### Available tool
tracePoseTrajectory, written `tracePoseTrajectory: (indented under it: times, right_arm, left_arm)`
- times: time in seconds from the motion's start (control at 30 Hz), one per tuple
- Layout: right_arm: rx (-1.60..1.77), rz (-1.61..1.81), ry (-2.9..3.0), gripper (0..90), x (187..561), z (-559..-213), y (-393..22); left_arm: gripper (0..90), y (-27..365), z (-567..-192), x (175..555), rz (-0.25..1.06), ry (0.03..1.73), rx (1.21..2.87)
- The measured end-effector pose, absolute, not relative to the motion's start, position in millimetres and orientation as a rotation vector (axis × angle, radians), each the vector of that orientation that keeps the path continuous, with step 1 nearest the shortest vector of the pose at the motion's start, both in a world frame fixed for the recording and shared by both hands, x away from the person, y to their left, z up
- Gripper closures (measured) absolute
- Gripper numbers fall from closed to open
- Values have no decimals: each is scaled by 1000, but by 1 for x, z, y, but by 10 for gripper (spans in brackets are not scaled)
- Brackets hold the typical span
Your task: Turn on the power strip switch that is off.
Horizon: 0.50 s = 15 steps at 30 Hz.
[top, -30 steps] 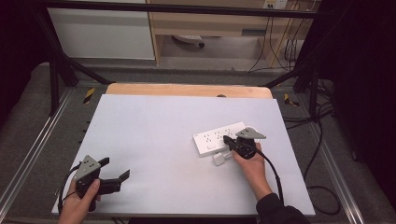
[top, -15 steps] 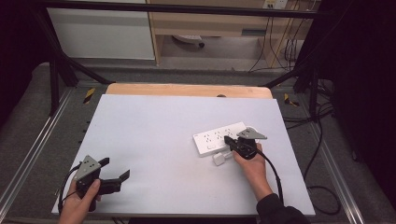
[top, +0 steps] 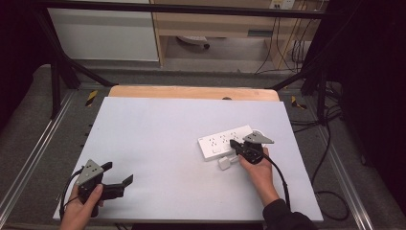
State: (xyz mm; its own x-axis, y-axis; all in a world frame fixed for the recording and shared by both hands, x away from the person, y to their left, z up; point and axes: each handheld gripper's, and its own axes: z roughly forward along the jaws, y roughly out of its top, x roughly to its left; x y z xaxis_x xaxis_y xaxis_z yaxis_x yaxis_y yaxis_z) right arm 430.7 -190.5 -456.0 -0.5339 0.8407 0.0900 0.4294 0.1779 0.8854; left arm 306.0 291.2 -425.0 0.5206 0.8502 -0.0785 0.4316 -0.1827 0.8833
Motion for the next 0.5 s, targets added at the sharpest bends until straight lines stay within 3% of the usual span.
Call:
tracePoseTrajectory:
  times: [0.5]
  right_arm:
    - [1193,1320,2032,900,431,-457,-191]
  left_arm:
    - [57,291,-426,306,544,1073,1802]
